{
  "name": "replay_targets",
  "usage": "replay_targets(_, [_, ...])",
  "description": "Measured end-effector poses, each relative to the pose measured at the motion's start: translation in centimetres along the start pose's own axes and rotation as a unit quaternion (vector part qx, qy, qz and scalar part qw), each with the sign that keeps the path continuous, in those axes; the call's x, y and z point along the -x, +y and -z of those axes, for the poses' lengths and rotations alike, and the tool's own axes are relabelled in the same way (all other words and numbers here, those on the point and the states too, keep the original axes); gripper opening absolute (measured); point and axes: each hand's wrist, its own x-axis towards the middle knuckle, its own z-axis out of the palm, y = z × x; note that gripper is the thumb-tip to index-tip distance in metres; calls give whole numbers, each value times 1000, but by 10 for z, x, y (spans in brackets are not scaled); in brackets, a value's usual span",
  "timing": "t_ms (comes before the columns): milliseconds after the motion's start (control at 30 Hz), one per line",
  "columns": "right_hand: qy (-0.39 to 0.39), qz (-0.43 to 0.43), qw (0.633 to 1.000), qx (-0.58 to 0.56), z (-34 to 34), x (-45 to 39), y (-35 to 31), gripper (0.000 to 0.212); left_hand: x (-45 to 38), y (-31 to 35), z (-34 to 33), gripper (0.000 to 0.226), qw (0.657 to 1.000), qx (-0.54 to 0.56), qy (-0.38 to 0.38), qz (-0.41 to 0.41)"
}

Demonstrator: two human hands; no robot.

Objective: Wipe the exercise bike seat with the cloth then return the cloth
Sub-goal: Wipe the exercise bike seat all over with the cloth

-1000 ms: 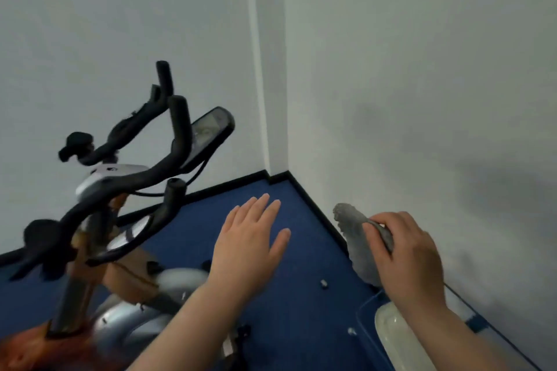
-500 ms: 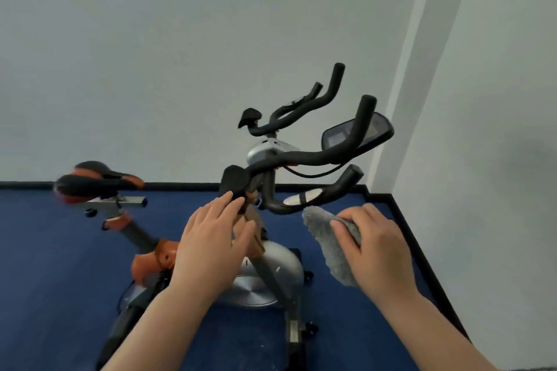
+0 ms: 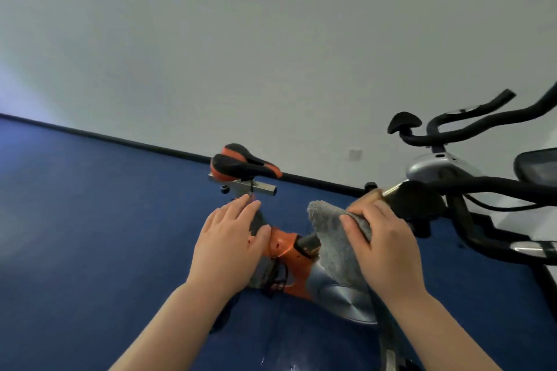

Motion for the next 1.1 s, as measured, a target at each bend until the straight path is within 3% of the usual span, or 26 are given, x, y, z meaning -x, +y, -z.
replay_targets(400, [-60,13,998,-34,-94,-51,-27,12,-36,-81,-2,55,998,13,3,65])
replay_targets(833, [-98,40,993,-59,-178,-158,28,11,-157,-96,-36,51,992,22,27,117])
replay_targets(1100, [-112,4,992,-51,-220,-193,53,15,-203,-114,-71,52,989,46,-19,138])
